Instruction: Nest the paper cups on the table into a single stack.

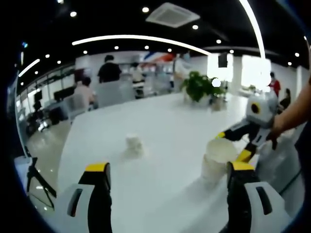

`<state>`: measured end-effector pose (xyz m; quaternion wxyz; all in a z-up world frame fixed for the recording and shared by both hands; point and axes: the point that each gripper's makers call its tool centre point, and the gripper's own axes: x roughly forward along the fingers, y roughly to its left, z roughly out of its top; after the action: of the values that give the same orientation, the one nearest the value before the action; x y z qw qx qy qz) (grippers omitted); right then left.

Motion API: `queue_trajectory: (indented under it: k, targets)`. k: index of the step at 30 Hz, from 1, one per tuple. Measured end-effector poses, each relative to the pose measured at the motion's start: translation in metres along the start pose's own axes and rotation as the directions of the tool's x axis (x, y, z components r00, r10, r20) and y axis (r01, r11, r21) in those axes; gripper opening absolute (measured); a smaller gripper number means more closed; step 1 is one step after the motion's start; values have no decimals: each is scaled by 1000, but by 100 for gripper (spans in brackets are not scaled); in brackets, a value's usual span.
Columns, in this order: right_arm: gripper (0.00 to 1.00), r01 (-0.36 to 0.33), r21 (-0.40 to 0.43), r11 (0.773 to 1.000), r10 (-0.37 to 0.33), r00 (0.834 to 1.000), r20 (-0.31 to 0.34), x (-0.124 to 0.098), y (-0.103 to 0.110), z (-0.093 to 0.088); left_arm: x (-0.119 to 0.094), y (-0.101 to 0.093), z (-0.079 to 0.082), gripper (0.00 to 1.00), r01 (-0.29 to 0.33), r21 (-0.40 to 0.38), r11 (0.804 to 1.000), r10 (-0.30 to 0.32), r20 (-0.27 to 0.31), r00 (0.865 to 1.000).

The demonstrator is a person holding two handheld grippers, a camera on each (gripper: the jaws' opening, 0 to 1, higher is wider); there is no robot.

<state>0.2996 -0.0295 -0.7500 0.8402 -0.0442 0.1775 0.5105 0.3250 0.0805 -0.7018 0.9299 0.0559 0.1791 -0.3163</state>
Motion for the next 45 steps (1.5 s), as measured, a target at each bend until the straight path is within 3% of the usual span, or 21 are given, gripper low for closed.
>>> queue_trajectory:
  k: [2, 7, 9, 11, 12, 14, 15, 17, 18, 21, 24, 27, 30, 34, 36, 45]
  targets:
    - [57, 2, -3, 1000, -2, 1000, -4, -5, -3, 7, 0, 0, 6, 98, -7, 0, 1000, 7, 8, 1000]
    - [69, 33, 7, 999, -33, 996, 78, -27, -20, 44, -2, 8, 18, 98, -10, -1, 1000, 10, 29, 1000]
    - [69, 71, 15, 997, -72, 992, 101, -36, -32, 54, -1, 5, 23, 98, 43, -17, 999, -42, 63, 997]
    - [69, 108, 11, 994, -108, 988, 112, -44, -41, 60, -1, 9, 22, 98, 58, -18, 998, -57, 67, 996]
    - [69, 164, 43, 986, -167, 981, 100, -53, -52, 60, -2, 13, 21, 98, 57, -17, 998, -56, 62, 997]
    - [71, 206, 67, 976, -211, 974, 87, -63, -61, 61, -2, 20, 21, 98, 60, -20, 998, -59, 44, 997]
    - [73, 243, 37, 969, -246, 963, 111, -72, -70, 66, -2, 22, 23, 98, 63, -20, 998, -62, 61, 996]
    - [76, 269, 55, 961, -275, 950, 147, -83, -79, 70, -1, 29, 22, 98, 62, -26, 998, -60, 65, 996]
    - [80, 271, 48, 961, -275, 953, 128, -89, -84, 65, -1, 32, 20, 98, 63, -27, 998, -61, 63, 996]
    - [86, 351, 45, 935, -354, 931, 94, -109, -107, 56, -1, 37, 13, 98, 53, -13, 998, -53, 38, 998]
    - [96, 383, 9, 924, -383, 921, 76, -126, -121, 51, -6, 39, 12, 98, 42, -10, 999, -42, 47, 998]
    - [94, 371, 30, 928, -372, 926, 68, -140, -126, 39, -9, 45, -1, 98, 17, 11, 1000, -18, 51, 999]
    - [96, 369, 46, 928, -371, 928, 38, -149, -128, 23, -14, 52, -16, 98, -6, -37, 999, 7, 20, 1000]
    - [100, 371, 38, 928, -372, 928, 22, -159, -132, 12, -15, 53, -20, 98, -18, -27, 999, 18, 10, 1000]
    - [100, 382, 83, 920, -383, 924, -2, -163, -137, 6, -15, 56, -18, 98, -31, -31, 999, 32, 15, 999]
    - [100, 400, 58, 915, -402, 916, 12, -161, -141, 11, -3, 61, -18, 98, -29, -45, 999, 30, 14, 999]
